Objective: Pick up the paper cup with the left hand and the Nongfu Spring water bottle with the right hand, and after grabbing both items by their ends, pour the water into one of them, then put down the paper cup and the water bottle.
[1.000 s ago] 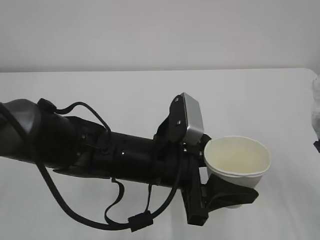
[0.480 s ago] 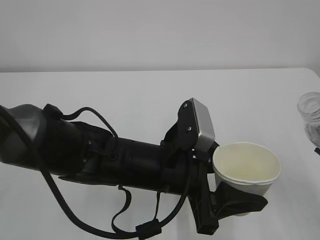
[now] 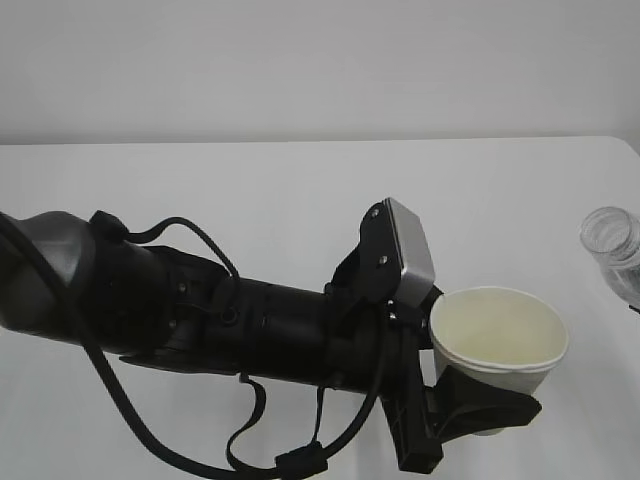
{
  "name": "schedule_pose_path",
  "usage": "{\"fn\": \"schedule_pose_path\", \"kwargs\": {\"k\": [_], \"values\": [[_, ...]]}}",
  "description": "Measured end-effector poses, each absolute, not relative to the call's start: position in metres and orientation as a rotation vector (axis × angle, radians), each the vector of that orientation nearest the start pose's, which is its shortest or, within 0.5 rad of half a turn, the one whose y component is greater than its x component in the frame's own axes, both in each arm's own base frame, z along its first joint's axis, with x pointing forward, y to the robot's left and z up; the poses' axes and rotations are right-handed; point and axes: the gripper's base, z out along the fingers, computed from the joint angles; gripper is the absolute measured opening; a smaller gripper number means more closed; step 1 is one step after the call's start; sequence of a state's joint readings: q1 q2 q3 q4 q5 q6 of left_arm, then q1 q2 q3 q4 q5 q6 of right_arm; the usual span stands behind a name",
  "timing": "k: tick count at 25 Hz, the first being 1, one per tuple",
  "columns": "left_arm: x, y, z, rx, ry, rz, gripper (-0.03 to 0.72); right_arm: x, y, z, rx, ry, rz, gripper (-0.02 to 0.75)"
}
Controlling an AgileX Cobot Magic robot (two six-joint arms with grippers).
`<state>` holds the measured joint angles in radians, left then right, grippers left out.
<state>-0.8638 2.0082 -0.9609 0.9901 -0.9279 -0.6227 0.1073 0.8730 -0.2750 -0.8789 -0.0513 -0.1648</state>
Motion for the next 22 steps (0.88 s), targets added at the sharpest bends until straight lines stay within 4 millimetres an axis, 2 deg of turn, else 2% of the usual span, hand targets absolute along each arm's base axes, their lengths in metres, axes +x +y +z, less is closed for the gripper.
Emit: {"fn": "schedule_pose_path", "kwargs": {"k": [15,22], "values": [[0.201,-0.329,0.148,1.368,1.447,-1.186,0.464,0.158,0.022,0.221,-1.29,1.649,-0.605,0.419],[0.201,-0.329,0.148,1.368,1.447,-1.186,0.464,0.163,0.023,0.233,-1.307,1.594,-0.646,0.419]]}}
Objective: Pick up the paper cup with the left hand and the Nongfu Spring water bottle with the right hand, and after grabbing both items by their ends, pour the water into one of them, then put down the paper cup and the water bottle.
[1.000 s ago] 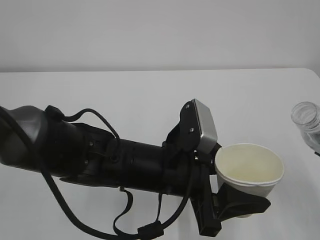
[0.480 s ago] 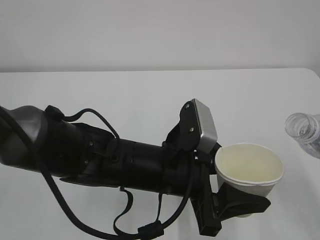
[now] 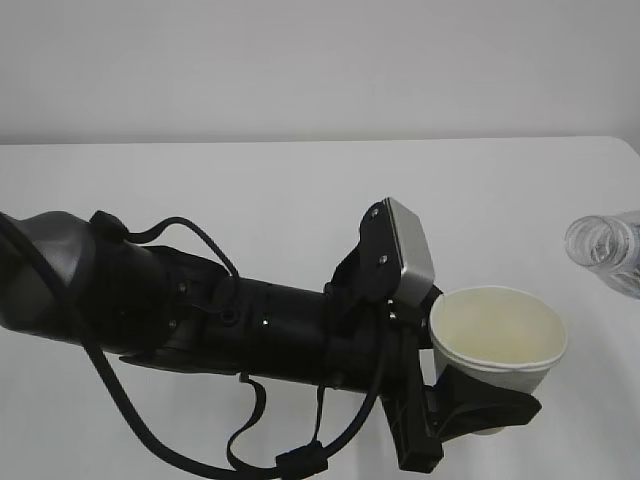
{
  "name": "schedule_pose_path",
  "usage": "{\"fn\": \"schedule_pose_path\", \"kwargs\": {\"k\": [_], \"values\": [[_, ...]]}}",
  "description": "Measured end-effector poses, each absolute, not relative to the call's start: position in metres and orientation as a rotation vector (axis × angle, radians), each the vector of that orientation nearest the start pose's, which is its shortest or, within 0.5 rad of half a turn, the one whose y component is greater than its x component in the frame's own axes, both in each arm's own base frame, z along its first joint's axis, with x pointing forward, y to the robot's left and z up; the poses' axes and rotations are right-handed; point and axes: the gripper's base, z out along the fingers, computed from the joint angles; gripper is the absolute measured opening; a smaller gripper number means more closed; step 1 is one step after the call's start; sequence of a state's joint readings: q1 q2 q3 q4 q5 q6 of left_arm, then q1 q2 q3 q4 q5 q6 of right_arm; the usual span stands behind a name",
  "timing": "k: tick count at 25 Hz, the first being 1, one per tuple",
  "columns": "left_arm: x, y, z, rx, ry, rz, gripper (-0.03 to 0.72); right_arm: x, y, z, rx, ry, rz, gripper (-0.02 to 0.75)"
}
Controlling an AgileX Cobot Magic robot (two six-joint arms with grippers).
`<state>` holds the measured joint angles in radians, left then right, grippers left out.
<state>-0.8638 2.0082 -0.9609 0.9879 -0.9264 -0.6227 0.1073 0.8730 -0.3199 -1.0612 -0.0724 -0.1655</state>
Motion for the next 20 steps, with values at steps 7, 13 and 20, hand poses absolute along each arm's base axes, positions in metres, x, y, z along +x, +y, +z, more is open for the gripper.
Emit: {"fn": "schedule_pose_path", "kwargs": {"k": [7,13,20], "values": [[0.2011,-0.3288,0.1477,1.368,1.447,-1.186,0.464,0.1638,0.024,0.2356,-1.36,1.549,-0.68,0.419],[0.201,-0.3288,0.1479,1.368,1.446,-1.188,0.464,0.1637,0.0243,0.2353,-1.415,1.513,-0.712,0.419],[0.1976,-0.3303,0.1475,1.388,1.436,-1.193,0.464,0.1636,0.0247,0.2353,-1.432,1.499,-0.72,0.419]]}}
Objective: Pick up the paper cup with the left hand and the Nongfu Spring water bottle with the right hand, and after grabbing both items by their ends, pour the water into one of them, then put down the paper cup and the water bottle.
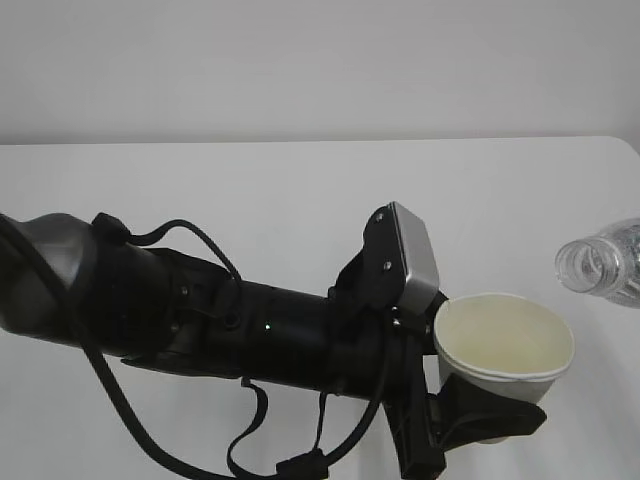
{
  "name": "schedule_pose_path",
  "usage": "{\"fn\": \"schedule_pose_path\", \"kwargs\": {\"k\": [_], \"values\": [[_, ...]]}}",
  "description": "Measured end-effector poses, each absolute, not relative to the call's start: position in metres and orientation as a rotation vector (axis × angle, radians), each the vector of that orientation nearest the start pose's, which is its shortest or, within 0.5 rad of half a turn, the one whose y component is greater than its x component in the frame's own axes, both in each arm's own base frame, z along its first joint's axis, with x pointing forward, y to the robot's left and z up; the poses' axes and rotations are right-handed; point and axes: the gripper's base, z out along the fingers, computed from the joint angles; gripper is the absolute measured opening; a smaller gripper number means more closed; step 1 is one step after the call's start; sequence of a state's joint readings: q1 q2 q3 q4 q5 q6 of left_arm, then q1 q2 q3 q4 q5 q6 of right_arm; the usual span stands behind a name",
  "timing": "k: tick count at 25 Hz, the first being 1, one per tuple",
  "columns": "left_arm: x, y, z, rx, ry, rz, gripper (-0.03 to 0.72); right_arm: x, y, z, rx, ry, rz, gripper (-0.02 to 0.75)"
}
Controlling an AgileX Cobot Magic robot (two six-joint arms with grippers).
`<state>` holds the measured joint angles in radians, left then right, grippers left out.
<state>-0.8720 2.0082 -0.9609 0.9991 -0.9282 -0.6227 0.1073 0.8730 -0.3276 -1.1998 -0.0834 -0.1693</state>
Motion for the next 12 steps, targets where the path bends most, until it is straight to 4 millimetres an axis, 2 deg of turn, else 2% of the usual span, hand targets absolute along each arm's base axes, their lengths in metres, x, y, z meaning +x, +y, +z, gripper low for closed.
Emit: {"fn": "schedule_pose_path", "kwargs": {"k": [12], "values": [[0.1938,-0.3328,0.1477,1.391,1.433,-1.201,0.464,0.1634,0.0253,0.2351,-1.485,1.46,-0.747,0.419]]}}
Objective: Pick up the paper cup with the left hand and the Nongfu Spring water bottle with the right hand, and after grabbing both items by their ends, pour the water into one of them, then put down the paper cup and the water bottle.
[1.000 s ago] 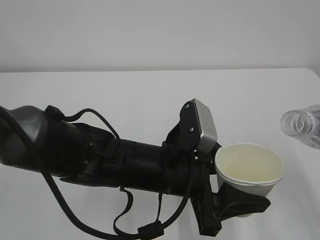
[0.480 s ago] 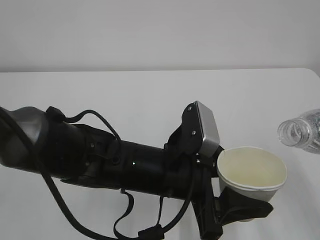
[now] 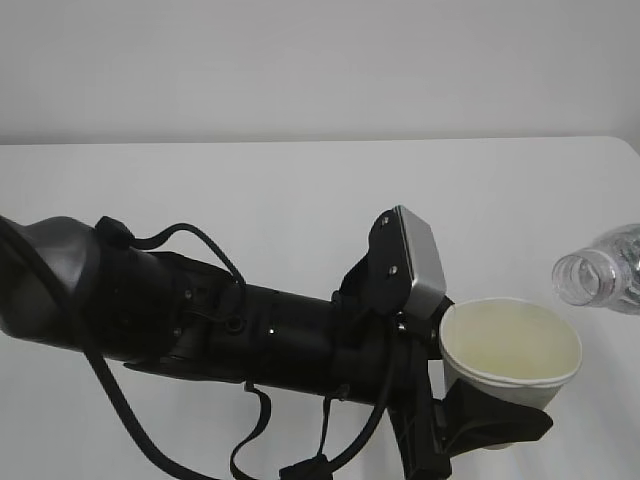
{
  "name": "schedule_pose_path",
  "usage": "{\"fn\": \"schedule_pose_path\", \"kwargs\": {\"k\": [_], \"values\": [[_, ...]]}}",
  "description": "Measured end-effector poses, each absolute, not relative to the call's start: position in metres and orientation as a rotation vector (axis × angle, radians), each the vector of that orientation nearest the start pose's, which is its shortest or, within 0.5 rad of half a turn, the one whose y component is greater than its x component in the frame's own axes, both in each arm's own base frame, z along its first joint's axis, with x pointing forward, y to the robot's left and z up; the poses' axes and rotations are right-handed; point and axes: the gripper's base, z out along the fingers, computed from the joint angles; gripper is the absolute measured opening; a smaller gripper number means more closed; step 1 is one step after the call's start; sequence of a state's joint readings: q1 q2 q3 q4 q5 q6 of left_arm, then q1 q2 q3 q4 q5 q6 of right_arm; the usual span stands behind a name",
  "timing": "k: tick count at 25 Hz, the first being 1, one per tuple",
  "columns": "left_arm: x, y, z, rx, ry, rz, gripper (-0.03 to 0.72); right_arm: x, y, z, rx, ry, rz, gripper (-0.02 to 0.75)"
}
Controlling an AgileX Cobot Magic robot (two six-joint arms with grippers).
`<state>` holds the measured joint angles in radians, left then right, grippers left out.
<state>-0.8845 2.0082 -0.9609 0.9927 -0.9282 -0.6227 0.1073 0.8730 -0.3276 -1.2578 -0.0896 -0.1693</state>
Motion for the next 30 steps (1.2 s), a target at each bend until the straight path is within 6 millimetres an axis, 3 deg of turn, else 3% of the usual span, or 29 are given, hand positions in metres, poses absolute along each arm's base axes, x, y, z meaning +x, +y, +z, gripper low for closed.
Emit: {"fn": "schedule_pose_path", "kwargs": {"k": [30], "values": [[0.194,-0.333,0.148,1.387,1.435,-1.201,0.464,0.167,0.028,0.246,-1.498,1.392,-0.765,0.419]]}}
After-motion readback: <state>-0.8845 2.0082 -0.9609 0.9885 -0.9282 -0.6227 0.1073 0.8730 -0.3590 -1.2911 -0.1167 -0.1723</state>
